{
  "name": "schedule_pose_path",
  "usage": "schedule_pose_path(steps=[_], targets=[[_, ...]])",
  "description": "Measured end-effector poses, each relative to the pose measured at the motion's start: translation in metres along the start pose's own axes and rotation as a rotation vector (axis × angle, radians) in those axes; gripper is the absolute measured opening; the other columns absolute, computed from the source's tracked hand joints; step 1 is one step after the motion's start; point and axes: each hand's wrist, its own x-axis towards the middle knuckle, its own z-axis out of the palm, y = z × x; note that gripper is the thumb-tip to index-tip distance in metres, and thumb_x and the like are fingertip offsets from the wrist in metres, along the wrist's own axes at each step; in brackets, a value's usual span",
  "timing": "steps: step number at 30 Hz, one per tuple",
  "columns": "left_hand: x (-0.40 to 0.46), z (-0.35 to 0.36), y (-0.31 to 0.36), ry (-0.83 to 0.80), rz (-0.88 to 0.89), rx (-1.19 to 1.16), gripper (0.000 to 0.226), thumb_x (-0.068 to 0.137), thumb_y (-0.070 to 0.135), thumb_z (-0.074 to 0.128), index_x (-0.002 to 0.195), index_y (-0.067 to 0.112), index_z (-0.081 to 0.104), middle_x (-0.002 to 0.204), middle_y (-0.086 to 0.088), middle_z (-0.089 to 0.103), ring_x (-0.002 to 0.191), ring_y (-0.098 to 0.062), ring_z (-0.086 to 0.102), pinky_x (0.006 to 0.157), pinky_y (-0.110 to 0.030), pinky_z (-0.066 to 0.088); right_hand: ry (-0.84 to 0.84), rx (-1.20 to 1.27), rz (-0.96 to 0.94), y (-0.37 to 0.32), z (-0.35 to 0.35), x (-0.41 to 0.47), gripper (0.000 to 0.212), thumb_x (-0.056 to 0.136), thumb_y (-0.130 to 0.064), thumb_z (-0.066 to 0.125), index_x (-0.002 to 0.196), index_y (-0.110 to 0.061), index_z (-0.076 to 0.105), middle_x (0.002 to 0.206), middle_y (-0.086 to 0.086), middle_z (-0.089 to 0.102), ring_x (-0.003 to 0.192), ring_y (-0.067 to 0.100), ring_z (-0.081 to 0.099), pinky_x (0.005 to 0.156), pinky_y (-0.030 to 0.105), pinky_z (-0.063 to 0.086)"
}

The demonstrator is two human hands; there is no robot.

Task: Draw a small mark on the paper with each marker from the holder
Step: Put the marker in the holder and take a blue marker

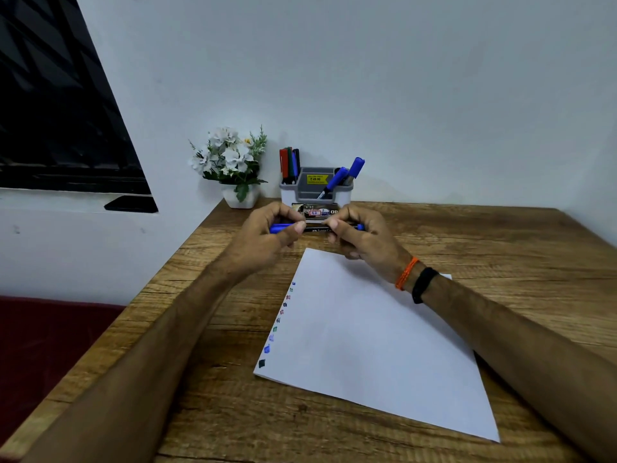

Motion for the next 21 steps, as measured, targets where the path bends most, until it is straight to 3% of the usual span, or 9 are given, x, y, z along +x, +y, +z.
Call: schedule_pose_path(steps=[5, 8, 11, 13, 15, 21], targets=[[0.003, -0.006, 0.007, 0.220, -0.052, -0.324, 0.039, 0.081, 0.001, 0.070, 0.115, 0.000, 0.051, 0.085, -0.008, 0.068, 0.062, -0.009, 0.067, 0.063, -0.021, 0.057, -0.010, 0.006, -0.020, -0.011, 0.010, 0.000, 0.002, 0.091, -0.005, 0.065, 0.091, -0.006, 0.063, 0.075, 0.004, 0.074, 0.053, 0.006, 0.061, 0.046, 0.016, 0.043], [0.003, -0.003, 0.005, 0.307, -0.072, -0.413, 0.045, 0.071, 0.007, 0.077, 0.110, 0.004, 0.054, 0.077, -0.004, 0.071, 0.064, -0.012, 0.068, 0.060, -0.025, 0.057, -0.011, -0.139, -0.035, -0.007, 0.018, -0.003, 0.014, 0.084, -0.007, 0.074, 0.090, -0.012, 0.063, 0.081, 0.004, 0.077, 0.068, 0.012, 0.071, 0.058, 0.023, 0.052], [0.002, 0.002, 0.006, 0.313, -0.088, -0.376, 0.046, 0.067, 0.013, 0.081, 0.106, 0.009, 0.056, 0.076, -0.001, 0.071, 0.069, -0.014, 0.069, 0.064, -0.030, 0.055, -0.016, -0.391, -0.135, -0.011, 0.025, -0.004, 0.042, 0.080, -0.010, 0.080, 0.115, -0.018, 0.059, 0.083, -0.001, 0.077, 0.076, 0.006, 0.072, 0.072, 0.019, 0.053], [0.000, 0.007, 0.009, 0.288, -0.075, -0.377, 0.047, 0.067, 0.012, 0.081, 0.106, 0.008, 0.055, 0.077, -0.003, 0.072, 0.069, -0.013, 0.071, 0.062, -0.028, 0.057, -0.035, -0.455, -0.213, -0.017, 0.029, -0.005, 0.078, 0.078, -0.008, 0.080, 0.141, -0.028, 0.039, 0.080, 0.001, 0.074, 0.067, 0.009, 0.069, 0.067, 0.018, 0.055], [-0.002, 0.010, 0.013, 0.273, -0.050, -0.379, 0.045, 0.070, 0.008, 0.080, 0.108, 0.007, 0.054, 0.078, -0.005, 0.073, 0.071, -0.013, 0.072, 0.060, -0.026, 0.057, -0.034, -0.491, -0.282, -0.022, 0.032, -0.004, 0.098, 0.077, -0.006, 0.079, 0.151, -0.035, 0.021, 0.072, 0.003, 0.069, 0.059, 0.014, 0.064, 0.063, 0.020, 0.055], [-0.002, 0.009, 0.013, 0.279, -0.038, -0.384, 0.039, 0.073, 0.008, 0.079, 0.105, 0.009, 0.055, 0.080, -0.006, 0.073, 0.070, -0.012, 0.072, 0.055, -0.022, 0.053, -0.071, -0.476, -0.315, -0.026, 0.031, -0.002, 0.102, 0.077, -0.007, 0.081, 0.153, -0.036, 0.019, 0.070, 0.003, 0.070, 0.060, 0.013, 0.066, 0.063, 0.015, 0.053]])
